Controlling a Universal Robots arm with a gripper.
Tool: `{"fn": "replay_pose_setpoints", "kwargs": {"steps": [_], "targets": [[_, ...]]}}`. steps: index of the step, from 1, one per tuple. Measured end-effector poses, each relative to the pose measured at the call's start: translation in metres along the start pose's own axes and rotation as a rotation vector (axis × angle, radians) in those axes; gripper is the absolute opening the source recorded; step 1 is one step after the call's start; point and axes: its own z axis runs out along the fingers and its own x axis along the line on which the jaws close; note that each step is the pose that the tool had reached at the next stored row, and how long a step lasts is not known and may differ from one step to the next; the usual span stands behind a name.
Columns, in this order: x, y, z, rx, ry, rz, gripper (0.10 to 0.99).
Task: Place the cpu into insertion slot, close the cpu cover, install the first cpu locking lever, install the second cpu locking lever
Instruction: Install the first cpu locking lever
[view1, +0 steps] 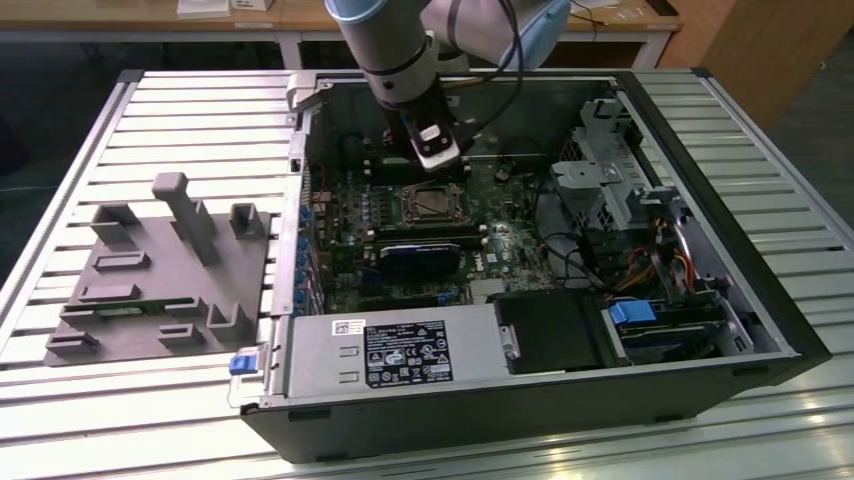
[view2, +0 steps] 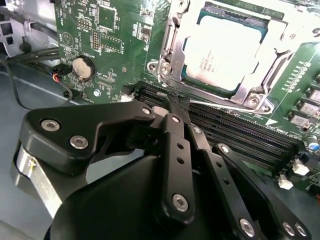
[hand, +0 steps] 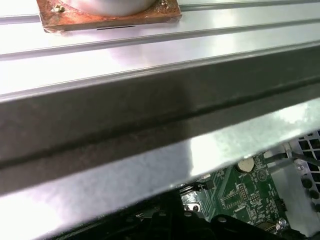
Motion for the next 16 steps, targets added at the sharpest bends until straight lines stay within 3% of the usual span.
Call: {"fn": "replay_pose_setpoints", "kwargs": {"steps": [16], "targets": [[0.0048,0.0023,0.0032,0.022,-0.0196,0.075,0.102]]}}
